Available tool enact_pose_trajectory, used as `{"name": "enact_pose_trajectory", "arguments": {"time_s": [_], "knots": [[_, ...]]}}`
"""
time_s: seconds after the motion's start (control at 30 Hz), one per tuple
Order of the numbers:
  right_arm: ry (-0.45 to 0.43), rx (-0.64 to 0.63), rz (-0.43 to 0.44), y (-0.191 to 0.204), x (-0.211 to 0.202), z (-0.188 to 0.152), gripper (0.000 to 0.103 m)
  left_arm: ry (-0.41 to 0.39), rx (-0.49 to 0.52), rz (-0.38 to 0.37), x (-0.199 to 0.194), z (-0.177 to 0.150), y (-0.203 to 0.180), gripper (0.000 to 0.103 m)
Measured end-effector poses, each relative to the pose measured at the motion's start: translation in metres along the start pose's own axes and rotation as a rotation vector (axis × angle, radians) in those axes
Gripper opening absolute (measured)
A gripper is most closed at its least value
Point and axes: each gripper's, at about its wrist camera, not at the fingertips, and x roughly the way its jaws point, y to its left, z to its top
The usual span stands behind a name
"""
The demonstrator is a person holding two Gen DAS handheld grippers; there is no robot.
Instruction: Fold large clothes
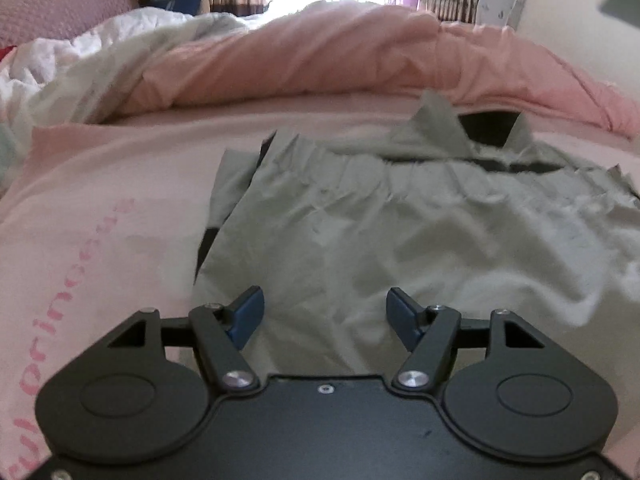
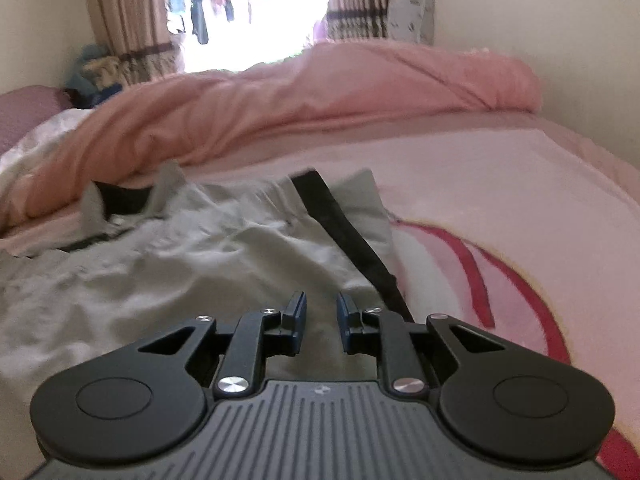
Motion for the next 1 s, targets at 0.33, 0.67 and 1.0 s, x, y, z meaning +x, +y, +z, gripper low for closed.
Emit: {"name": "enact_pose_trajectory", "arguments": {"time_s": [0.33, 0.67, 1.0], "knots": [[-0.055, 0.007, 0.045, 0.003, -0.004, 0.021, 0.022, -0.061, 0.02, -0.034, -0.005, 0.034, 0.002, 0.073], [0.001, 0.018, 0.005, 0.024, 0.056, 0.051, 0.022, -0.003, 0.036, -0.012, 0.055, 0.069, -0.002, 0.073], [-0.011, 0.096, 0.051, 0.006, 0.042, 0.039, 0.022, 0.009, -0.023, -0.04, 0.048, 0.065, 0.011, 0.076]]}}
